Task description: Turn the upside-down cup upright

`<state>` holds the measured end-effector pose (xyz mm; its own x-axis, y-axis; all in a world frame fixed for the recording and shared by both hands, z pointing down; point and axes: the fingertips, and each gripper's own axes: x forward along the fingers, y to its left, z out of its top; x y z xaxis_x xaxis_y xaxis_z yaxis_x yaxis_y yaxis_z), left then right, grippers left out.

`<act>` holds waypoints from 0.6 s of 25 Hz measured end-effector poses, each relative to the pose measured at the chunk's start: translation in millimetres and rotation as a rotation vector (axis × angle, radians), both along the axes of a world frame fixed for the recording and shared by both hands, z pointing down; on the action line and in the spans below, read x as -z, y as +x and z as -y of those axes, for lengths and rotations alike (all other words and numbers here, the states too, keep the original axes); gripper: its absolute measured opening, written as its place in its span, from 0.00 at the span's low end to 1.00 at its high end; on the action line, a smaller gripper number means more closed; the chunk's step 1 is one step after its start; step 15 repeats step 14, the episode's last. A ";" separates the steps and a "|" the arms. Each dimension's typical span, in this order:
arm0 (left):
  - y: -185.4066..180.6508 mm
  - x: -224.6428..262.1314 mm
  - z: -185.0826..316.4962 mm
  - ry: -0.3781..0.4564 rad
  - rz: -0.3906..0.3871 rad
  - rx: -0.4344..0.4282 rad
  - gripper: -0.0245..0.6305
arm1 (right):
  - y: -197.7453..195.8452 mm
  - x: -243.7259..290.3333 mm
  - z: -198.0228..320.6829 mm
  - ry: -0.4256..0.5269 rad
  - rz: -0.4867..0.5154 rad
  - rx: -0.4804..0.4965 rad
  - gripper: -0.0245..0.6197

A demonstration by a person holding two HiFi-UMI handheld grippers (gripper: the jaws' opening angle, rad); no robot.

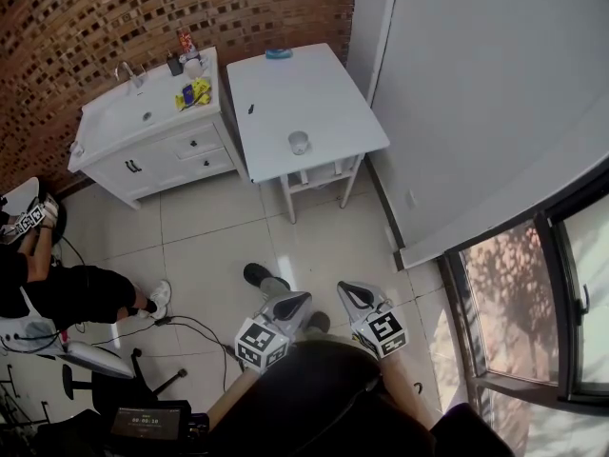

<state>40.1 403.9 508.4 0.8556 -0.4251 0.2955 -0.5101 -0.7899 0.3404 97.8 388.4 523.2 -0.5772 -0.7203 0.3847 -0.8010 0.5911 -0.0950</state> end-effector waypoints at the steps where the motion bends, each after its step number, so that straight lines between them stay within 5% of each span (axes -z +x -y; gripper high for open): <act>1: 0.9 -0.4 -0.5 -0.001 0.001 -0.002 0.06 | 0.3 -0.3 -0.3 -0.001 0.002 0.000 0.03; 15: 9.7 -8.9 -12.3 -0.014 0.011 -0.022 0.06 | 6.2 -7.4 -7.7 -0.012 0.011 -0.006 0.03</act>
